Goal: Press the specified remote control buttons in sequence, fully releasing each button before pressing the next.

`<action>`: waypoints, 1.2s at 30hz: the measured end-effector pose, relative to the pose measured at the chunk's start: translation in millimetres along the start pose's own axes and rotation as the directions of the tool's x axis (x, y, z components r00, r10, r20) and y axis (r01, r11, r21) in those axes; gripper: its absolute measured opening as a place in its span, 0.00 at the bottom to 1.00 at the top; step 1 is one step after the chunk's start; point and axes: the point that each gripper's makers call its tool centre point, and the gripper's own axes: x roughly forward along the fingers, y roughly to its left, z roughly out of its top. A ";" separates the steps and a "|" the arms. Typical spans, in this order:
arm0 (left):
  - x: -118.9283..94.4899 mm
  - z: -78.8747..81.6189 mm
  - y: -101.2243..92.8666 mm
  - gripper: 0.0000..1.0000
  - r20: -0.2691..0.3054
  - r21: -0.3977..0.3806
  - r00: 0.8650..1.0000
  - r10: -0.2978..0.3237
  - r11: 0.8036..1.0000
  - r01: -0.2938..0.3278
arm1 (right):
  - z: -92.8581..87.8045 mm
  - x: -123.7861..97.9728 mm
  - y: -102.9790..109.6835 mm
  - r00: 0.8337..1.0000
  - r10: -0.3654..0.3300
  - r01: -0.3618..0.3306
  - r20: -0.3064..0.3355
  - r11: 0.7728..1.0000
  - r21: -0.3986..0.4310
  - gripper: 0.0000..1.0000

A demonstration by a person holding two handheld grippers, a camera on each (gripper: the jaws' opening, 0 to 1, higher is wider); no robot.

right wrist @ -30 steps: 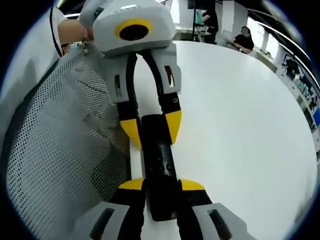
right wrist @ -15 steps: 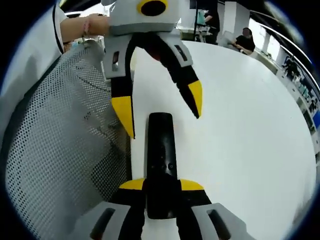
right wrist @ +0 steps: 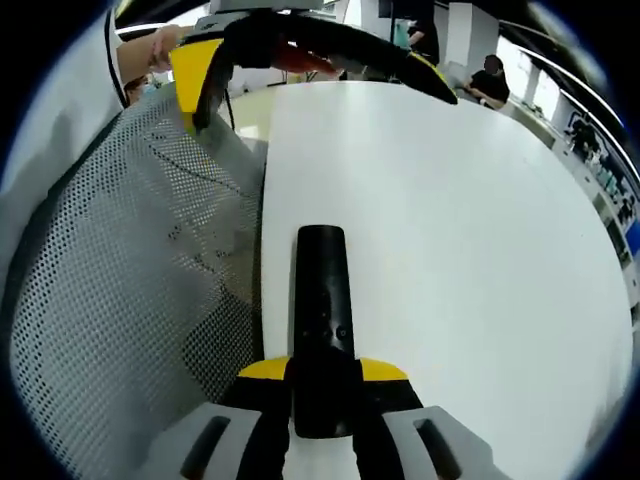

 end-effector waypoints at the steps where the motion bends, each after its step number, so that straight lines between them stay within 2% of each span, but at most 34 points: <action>1: -2.3 2.5 3.2 1.00 0.012 0.010 1.000 0.019 1.000 -0.019 | -0.1 0.0 0.0 1.000 0.001 -0.001 0.000 1.000 0.002 0.20; 5: -14.2 14.6 15.2 1.00 0.079 0.022 0.993 0.088 0.996 -0.090 | -0.7 0.4 -0.6 1.000 0.001 -0.001 0.001 1.000 0.005 0.21; 8: -25.1 29.9 23.7 1.00 0.166 0.010 0.976 0.143 0.989 -0.146 | -1.2 0.7 -1.5 1.000 0.003 -0.003 0.000 1.000 0.008 0.21; 12: -37.0 45.0 26.4 1.00 0.249 0.020 0.949 0.192 0.979 -0.203 | -1.6 0.7 -3.5 1.000 0.005 -0.005 -0.001 1.000 0.013 0.21; 16: -44.6 50.2 27.4 1.00 0.277 -0.029 0.935 0.220 0.975 -0.220 | -2.2 0.5 -8.1 1.000 0.000 0.000 -0.008 1.000 0.006 0.20; 17: -48.1 50.7 29.4 1.00 0.287 -0.034 0.928 0.236 0.971 -0.237 | -2.4 0.3 -9.5 1.000 0.001 -0.001 -0.009 1.000 0.004 0.20; 20: -54.8 52.0 32.5 1.00 0.300 -0.016 0.915 0.269 0.961 -0.278 | -2.4 0.3 -16.7 1.000 0.001 -0.001 -0.015 1.000 -0.004 0.20; 25: -64.6 54.0 40.2 1.00 0.319 -0.087 0.895 0.310 0.950 -0.298 | -0.6 0.1 -28.8 1.000 -0.003 0.003 -0.022 1.000 -0.011 0.20; 27: -70.9 55.9 47.6 1.00 0.336 -0.141 0.875 0.350 0.937 -0.320 | 0.0 0.2 -37.1 1.000 -0.004 0.004 -0.022 1.000 -0.010 0.20; 28: -74.5 58.7 50.6 1.00 0.356 -0.171 0.861 0.365 0.931 -0.323 | 0.2 0.2 -39.9 1.000 -0.003 0.003 -0.023 1.000 -0.007 0.20; 29: -79.0 63.0 53.8 1.00 0.385 -0.208 0.841 0.380 0.923 -0.322 | 0.5 0.0 -43.1 1.000 0.002 -0.002 -0.022 1.000 -0.005 0.20; 31: -86.7 64.8 60.0 1.00 0.400 -0.231 0.822 0.405 0.913 -0.338 | 0.9 -0.2 -47.0 1.000 0.012 -0.012 -0.022 1.000 -0.003 0.20; 33: -89.5 62.1 61.8 1.00 0.382 -0.204 0.828 0.410 0.911 -0.357 | -0.2 -0.6 -54.8 0.999 0.014 -0.014 -0.034 1.000 -0.012 0.20; 36: -90.4 53.7 63.9 1.00 0.329 -0.146 0.845 0.422 0.907 -0.396 | -0.5 -1.2 -64.3 0.999 0.017 -0.017 -0.039 1.000 -0.014 0.20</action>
